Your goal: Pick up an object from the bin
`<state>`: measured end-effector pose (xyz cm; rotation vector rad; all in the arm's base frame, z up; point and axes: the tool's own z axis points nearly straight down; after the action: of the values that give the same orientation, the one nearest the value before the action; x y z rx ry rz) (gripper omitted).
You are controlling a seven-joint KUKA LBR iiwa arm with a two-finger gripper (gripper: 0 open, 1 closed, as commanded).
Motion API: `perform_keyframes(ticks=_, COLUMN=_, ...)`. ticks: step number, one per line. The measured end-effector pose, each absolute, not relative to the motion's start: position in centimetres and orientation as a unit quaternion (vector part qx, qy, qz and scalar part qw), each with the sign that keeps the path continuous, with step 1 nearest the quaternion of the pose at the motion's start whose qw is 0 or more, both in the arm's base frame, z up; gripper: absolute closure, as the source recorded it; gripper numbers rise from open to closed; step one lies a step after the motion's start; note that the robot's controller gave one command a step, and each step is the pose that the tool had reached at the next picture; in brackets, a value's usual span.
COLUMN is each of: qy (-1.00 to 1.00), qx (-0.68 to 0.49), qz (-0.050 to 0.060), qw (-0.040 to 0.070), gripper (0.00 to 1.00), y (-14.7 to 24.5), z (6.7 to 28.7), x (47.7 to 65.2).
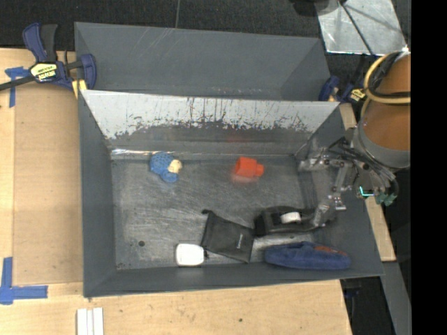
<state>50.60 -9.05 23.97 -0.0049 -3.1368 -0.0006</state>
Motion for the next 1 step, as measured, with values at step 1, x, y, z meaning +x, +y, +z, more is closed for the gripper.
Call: perform_keyframes(ticks=1, qy=-0.999, qx=0.046, qz=0.002, qw=-0.003, gripper=0.00, y=-7.08, z=13.24, x=53.36)
